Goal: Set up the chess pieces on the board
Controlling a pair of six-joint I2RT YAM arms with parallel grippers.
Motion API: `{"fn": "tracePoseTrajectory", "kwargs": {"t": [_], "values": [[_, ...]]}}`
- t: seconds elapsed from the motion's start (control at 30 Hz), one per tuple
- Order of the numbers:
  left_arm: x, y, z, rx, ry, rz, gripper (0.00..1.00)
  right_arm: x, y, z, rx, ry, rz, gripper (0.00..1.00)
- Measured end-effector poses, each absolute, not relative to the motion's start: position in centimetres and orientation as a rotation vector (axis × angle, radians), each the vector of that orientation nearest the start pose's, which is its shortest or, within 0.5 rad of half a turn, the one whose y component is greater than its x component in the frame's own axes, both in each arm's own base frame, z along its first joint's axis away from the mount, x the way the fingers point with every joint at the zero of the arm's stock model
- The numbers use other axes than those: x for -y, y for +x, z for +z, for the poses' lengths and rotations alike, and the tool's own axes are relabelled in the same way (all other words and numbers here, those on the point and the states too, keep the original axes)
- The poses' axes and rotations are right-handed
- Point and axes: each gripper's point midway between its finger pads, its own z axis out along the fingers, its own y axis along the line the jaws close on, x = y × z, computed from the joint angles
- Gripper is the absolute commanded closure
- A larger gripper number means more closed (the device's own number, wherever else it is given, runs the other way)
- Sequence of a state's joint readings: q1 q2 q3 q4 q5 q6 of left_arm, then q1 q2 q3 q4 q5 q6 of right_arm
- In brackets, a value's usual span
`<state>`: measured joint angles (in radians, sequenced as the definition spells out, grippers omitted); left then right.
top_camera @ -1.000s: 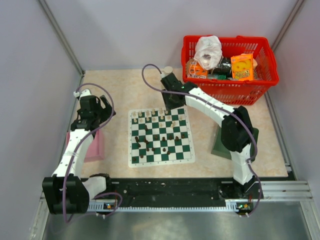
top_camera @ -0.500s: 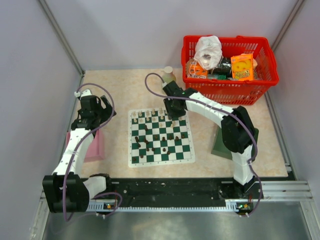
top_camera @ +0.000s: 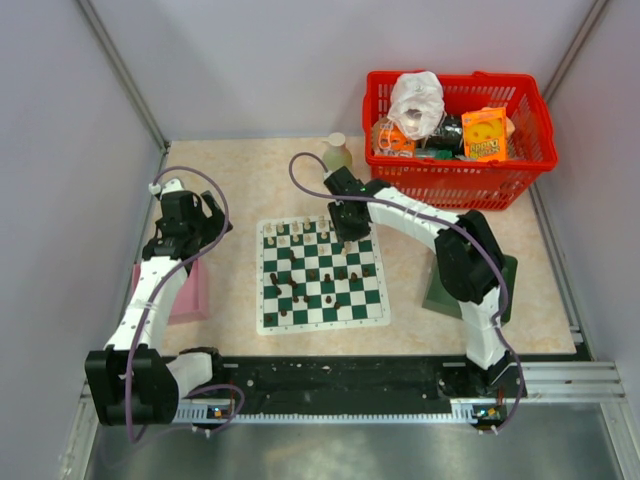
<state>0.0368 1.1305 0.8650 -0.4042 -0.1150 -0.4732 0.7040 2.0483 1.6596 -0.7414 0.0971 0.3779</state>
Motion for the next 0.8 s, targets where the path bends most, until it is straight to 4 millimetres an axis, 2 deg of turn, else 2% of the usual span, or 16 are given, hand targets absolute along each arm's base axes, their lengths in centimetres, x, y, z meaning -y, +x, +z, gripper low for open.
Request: {"fn": "tracePoseTrajectory", "kwargs": {"t": [0.17, 0.67, 0.8], "values": [[-1.4, 33.2, 16.1, -2.15, -0.625, -0.108, 0.04, -29.5, 35.1, 6.1, -2.694, -0.414, 0.182, 0.65], [-1.4, 33.2, 16.0, -2.152, -0.626, -0.108, 0.04, -29.5, 35.1, 6.0, -2.694, -0.414, 0.181, 0.68], [-1.3, 33.2, 16.0, -2.153, -0.626, -0.11, 0.04, -29.5, 35.0, 5.2, -2.709, -0.418, 0.171, 0.69]]}}
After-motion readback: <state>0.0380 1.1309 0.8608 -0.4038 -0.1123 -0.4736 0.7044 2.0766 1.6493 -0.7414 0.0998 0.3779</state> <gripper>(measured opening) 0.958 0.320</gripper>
